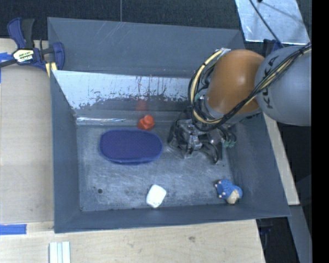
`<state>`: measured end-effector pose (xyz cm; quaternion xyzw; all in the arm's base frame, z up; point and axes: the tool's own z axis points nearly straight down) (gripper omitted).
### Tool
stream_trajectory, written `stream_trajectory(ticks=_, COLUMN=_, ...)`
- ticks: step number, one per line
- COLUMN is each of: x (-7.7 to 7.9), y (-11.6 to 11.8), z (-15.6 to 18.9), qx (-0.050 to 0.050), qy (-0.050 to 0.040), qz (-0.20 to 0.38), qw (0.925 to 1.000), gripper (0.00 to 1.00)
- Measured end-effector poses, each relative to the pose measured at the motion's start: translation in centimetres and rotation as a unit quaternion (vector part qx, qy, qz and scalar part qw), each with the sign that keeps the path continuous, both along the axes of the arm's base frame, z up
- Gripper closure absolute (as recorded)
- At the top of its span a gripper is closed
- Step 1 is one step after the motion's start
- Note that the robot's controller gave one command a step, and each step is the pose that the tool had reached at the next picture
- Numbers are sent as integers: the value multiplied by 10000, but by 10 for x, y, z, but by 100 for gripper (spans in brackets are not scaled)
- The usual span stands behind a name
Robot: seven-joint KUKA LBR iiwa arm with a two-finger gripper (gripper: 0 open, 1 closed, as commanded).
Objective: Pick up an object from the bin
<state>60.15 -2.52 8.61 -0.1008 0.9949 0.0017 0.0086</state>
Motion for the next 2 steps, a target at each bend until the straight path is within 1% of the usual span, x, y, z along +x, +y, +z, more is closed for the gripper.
stream_trajectory(ticks=1, x=8, y=-10, z=88, qx=-32, qy=25, qz=133, qw=9999, gripper=100)
stream_trajectory(ticks=2, x=5, y=-28, z=134, qx=-35, qy=36, qz=119, qw=9999, gripper=100)
